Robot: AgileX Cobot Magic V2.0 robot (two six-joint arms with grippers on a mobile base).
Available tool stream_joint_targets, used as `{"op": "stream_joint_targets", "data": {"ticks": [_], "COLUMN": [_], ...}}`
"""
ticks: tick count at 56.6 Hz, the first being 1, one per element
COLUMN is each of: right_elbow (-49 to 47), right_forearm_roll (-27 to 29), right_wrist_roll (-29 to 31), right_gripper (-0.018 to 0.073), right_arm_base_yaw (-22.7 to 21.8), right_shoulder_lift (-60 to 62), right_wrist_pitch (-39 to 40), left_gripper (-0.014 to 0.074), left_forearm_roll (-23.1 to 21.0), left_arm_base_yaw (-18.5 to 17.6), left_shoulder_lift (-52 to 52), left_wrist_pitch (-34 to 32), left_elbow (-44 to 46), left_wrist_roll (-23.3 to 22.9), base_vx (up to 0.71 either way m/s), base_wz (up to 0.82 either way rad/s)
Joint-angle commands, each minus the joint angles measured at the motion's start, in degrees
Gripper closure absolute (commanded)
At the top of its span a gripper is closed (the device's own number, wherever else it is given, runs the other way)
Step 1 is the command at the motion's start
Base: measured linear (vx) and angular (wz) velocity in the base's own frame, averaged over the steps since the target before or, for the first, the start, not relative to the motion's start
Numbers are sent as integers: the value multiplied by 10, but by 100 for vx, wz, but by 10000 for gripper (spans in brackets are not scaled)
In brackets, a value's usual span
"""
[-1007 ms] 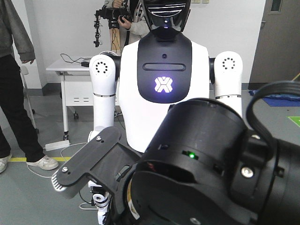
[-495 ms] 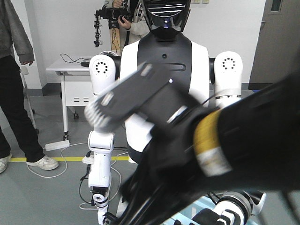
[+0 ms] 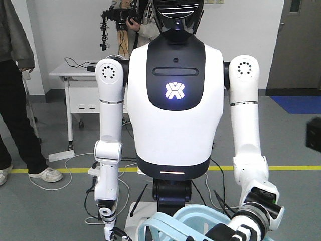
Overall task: Pick snacks and fruit into basket
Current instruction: 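Lower the strawberry cluster into the basket and open the left gripper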
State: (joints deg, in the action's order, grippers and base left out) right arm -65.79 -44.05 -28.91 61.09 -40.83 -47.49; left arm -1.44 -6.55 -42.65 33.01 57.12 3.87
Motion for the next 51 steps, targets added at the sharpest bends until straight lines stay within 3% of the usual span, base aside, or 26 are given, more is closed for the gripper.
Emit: {"op": "stream_joint_targets", "data": {"ticks": [1, 9, 16, 24, 38, 51], "right_elbow": [24, 33, 33, 33, 33, 33], "right_forearm_roll": [-85, -110, -119, -124, -129, -136], "right_wrist_roll": [-71, -81, -81, -81, -81, -86], "right_gripper": [64, 64, 64, 64, 64, 64], "right_arm_base_yaw": [-3, -3, -3, -3, -3, -3], "right_shoulder_lift": [27, 40, 40, 40, 40, 40], "right_wrist_pitch": [16, -5, -17, -17, -24, -24], "left_gripper": [592, 591, 591, 591, 591, 591], "left_forearm_roll": [-39, -163, -330, -449, -473, -489], "left_arm_base_yaw": [0, -5, -14, -27, -95, -172], "left_shoulder_lift": [-5, -34, -77, -127, -170, -203], "left_wrist_pitch": [-6, 59, 121, 190, 250, 190], "left_elbow": [17, 22, 22, 22, 10, -22], "left_wrist_roll": [-2, 60, 142, 159, 143, 126], "base_vx": [0, 0, 0, 0, 0, 0], "base_wz": [0, 0, 0, 0, 0, 0]}}
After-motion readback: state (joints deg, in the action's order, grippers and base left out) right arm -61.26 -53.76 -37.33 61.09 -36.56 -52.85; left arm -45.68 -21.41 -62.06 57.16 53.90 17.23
